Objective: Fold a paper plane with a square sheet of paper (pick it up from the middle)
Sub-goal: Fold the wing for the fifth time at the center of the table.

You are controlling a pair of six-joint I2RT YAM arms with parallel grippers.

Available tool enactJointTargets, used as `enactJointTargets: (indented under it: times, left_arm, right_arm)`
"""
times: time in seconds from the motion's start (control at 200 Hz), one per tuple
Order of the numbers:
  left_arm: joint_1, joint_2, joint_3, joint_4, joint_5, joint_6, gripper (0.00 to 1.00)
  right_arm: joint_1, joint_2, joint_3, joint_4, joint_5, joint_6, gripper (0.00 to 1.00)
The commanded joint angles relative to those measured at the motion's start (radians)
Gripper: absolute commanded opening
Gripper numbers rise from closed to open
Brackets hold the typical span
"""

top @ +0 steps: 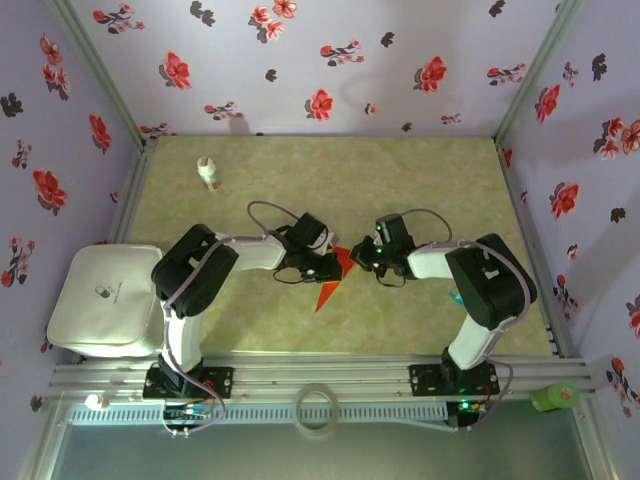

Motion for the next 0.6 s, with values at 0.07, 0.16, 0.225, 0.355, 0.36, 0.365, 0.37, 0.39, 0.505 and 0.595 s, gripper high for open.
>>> enactJointTargets:
  times: [0.07,0.16,0.225,0.355,0.36,0.365,0.37,0.39,0.505,0.595]
  left_arm:
    - [0.005,0.003,-0.057,-0.092,-0.083,-0.032,0.08]
    - [0.008,0.001,-0.055,-0.082,-0.077,-0.040,0.08]
    - [0.008,0.004,-0.056,-0.072,-0.072,-0.045,0.08]
    - [0.008,0.005,-0.060,-0.044,-0.056,-0.073,0.08]
    - [0.008,0.005,-0.060,-0.043,-0.056,-0.074,0.08]
    - [0.008,0.005,-0.061,-0.042,-0.055,-0.075,0.08]
    - [0.008,0.004,-0.061,-0.041,-0.053,-0.076,0.08]
    - [0.008,0.005,-0.062,-0.035,-0.051,-0.082,0.08]
    - [0.008,-0.001,-0.070,-0.017,-0.049,-0.104,0.07]
    - [0.010,-0.001,-0.065,-0.008,-0.050,-0.116,0.07]
  right_arm:
    - [0.001,-0.059,0.006,-0.054,0.002,-0.046,0.01]
    - [0.002,-0.060,-0.008,-0.027,-0.009,-0.048,0.02]
    - [0.000,-0.034,-0.007,-0.036,-0.013,-0.052,0.02]
    - [-0.021,0.003,-0.019,-0.048,0.026,-0.059,0.01]
    - [-0.022,0.004,-0.020,-0.047,0.027,-0.059,0.01]
    - [-0.023,0.006,-0.021,-0.047,0.028,-0.058,0.01]
    - [-0.026,0.007,-0.022,-0.046,0.030,-0.058,0.01]
    - [-0.035,0.010,-0.025,-0.042,0.033,-0.054,0.01]
    - [-0.087,0.007,-0.038,-0.010,0.030,-0.047,0.01]
    - [-0.121,-0.021,-0.026,-0.034,0.030,-0.069,0.01]
